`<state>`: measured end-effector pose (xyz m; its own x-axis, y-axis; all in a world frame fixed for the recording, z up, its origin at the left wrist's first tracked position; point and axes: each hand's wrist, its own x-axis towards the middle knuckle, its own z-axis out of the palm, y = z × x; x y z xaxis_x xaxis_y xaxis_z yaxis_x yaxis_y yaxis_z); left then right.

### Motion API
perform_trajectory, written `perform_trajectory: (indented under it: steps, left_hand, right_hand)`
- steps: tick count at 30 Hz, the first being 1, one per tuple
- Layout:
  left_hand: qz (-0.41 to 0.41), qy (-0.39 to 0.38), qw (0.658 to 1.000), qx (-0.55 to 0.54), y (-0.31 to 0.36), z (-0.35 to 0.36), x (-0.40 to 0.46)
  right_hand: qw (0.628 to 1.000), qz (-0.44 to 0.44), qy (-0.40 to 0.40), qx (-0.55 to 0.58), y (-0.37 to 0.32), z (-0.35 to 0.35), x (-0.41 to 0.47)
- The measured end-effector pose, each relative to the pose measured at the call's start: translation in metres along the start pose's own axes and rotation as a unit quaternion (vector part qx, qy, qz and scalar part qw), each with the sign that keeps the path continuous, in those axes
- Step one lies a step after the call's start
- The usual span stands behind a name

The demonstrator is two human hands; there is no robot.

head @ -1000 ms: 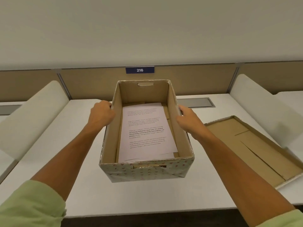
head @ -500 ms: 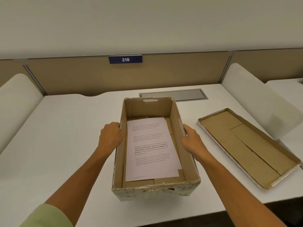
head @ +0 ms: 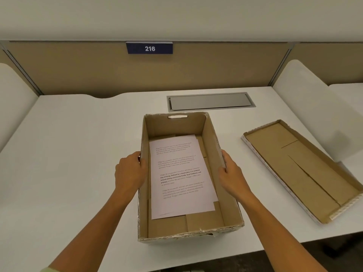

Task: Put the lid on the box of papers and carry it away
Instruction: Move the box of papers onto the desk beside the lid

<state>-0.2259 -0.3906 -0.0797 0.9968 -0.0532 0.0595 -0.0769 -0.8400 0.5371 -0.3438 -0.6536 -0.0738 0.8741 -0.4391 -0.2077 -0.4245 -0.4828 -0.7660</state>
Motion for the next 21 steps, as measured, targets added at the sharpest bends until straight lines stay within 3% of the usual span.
perform_trajectory:
  steps: [5,9,13,21]
  left_hand:
    - [-0.029,0.018,0.998,-0.058,-0.001,0.003,-0.004]
    - [-0.029,0.041,0.991,-0.123,-0.001,0.005,-0.007]
    - [-0.027,0.024,0.994,-0.101,0.0,0.002,-0.004]
    - [0.15,0.054,0.986,-0.058,0.047,-0.013,-0.02]
  right_hand:
    - [1.0,0.002,0.003,-0.005,0.004,0.006,0.001]
    - [0.999,0.013,0.001,0.053,0.005,0.004,0.001]
    - [0.995,0.023,0.01,0.097,0.007,-0.001,-0.001]
    - [0.989,0.038,0.045,0.133,0.048,-0.032,0.003]
